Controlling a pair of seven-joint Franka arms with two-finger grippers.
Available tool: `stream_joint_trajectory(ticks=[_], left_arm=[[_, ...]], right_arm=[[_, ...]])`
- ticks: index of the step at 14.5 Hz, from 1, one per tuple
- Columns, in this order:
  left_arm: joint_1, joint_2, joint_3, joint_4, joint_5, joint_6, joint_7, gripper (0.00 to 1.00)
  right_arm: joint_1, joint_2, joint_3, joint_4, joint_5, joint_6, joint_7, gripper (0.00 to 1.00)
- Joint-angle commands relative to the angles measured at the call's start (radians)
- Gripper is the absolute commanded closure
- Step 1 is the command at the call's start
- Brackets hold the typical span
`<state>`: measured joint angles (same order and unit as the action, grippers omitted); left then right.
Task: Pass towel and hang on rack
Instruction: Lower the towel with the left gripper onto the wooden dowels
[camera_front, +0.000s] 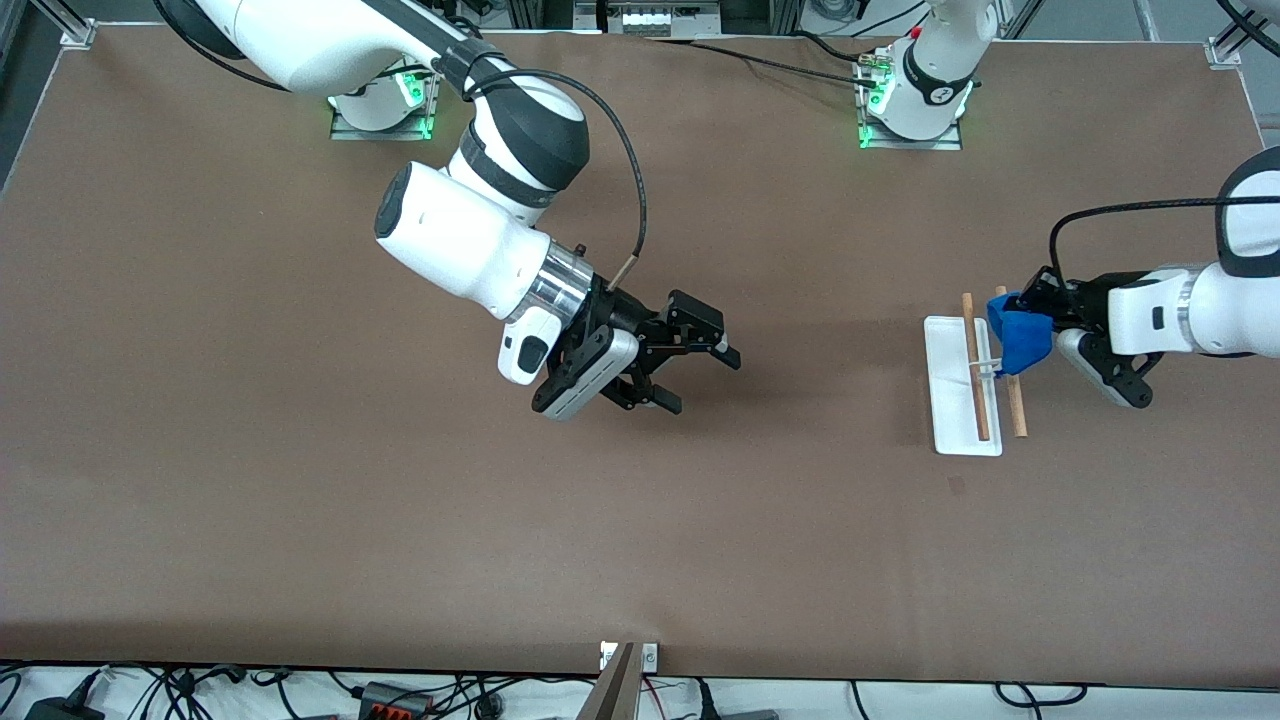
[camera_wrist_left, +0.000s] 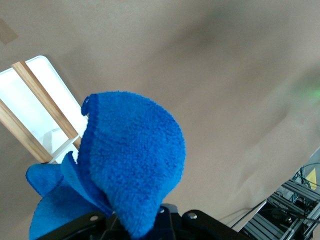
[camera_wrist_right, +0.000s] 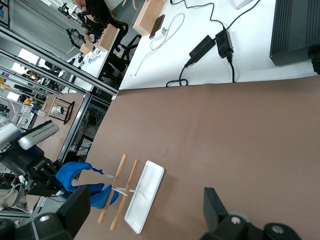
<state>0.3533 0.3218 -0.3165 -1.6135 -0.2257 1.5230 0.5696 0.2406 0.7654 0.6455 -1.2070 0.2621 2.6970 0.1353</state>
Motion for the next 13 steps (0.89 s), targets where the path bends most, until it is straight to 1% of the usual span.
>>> stream_joint_trajectory(ticks=[1, 3, 4, 6, 7, 9, 13], left_arm=[[0.009, -0.039, -0.009, -0.089, 0.026, 0.084, -0.019, 0.98], [0.007, -0.047, -0.009, -0.138, 0.026, 0.149, -0.039, 0.98], [-0.007, -0.047, -0.009, -0.144, 0.028, 0.158, -0.06, 0.98], [-0.022, -0.046, -0.015, -0.158, 0.075, 0.183, -0.105, 0.98], [-0.024, -0.044, -0.019, -0.179, 0.078, 0.213, -0.12, 0.98], [-0.025, -0.04, -0.019, -0.218, 0.081, 0.279, -0.12, 0.98], [-0.02, -0.026, -0.019, -0.256, 0.097, 0.34, -0.111, 0.97]], right_arm=[[-0.007, -0.009, 0.005, -0.013, -0.012, -0.003, -0.008, 0.0], [-0.007, -0.009, 0.005, -0.013, -0.012, -0.003, -0.008, 0.0], [-0.007, -0.008, 0.005, -0.013, -0.012, -0.003, -0.01, 0.0], [-0.007, -0.008, 0.005, -0.013, -0.012, -0.002, -0.01, 0.0], [-0.007, -0.008, 0.005, -0.013, -0.012, -0.002, -0.01, 0.0], [-0.007, -0.008, 0.005, -0.013, -0.011, -0.002, -0.01, 0.0], [-0.007, -0.009, 0.005, -0.013, -0.011, 0.0, -0.01, 0.0]])
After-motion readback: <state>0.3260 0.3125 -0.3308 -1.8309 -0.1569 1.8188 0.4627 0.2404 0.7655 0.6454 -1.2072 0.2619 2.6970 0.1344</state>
